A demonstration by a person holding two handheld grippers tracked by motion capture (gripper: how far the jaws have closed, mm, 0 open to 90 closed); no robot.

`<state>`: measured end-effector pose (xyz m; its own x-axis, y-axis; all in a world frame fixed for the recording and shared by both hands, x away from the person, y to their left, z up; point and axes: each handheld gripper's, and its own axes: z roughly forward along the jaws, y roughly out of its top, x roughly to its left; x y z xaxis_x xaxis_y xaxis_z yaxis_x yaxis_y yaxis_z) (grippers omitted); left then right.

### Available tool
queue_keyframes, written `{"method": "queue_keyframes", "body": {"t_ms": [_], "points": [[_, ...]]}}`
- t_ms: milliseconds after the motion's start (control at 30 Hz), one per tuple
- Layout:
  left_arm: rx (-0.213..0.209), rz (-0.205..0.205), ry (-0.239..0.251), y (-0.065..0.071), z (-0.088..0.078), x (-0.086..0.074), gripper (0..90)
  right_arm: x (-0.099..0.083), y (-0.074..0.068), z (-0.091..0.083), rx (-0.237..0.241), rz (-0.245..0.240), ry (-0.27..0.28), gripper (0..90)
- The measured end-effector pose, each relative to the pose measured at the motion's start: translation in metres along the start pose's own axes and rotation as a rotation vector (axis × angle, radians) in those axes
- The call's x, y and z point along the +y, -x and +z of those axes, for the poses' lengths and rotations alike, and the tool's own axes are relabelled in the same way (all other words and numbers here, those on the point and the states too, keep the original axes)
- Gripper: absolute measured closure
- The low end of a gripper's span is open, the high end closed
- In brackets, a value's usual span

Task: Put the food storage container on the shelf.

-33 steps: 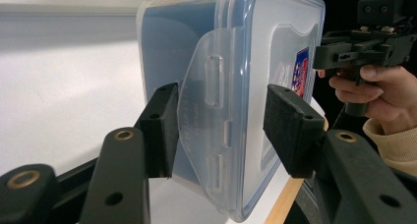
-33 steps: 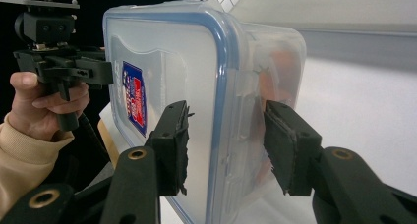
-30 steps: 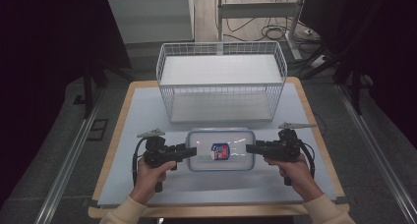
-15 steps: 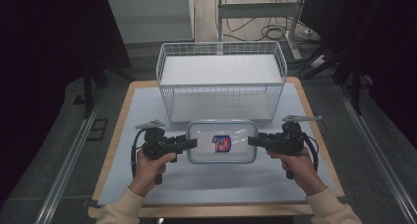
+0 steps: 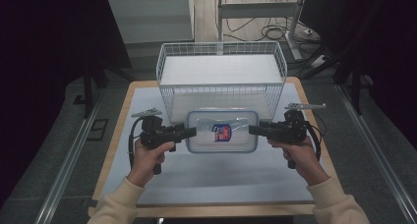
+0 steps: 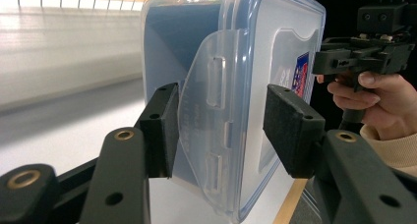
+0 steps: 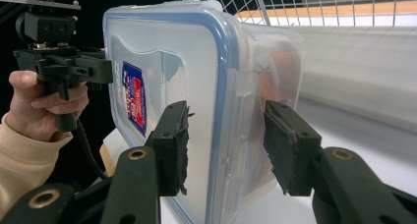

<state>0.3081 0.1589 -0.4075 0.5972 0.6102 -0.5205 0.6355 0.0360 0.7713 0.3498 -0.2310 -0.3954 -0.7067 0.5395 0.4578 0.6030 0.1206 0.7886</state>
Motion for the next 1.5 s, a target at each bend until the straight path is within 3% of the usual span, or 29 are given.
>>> {"method": "queue_keyframes", "body": {"t_ms": [267,767,1500], "points": [[-0.003,0.013,0.017,0.004,-0.001,0.014,49.6,0.015,-0.002,-0.005,-0.006,-0.015,0.008,53.2],[-0.003,0.041,0.062,0.012,-0.011,0.053,49.6,0.062,-0.012,-0.013,-0.011,-0.079,0.031,53.1],[0.005,0.047,0.091,0.009,-0.009,0.093,49.7,0.104,-0.006,-0.011,-0.009,-0.098,0.038,53.1]]}}
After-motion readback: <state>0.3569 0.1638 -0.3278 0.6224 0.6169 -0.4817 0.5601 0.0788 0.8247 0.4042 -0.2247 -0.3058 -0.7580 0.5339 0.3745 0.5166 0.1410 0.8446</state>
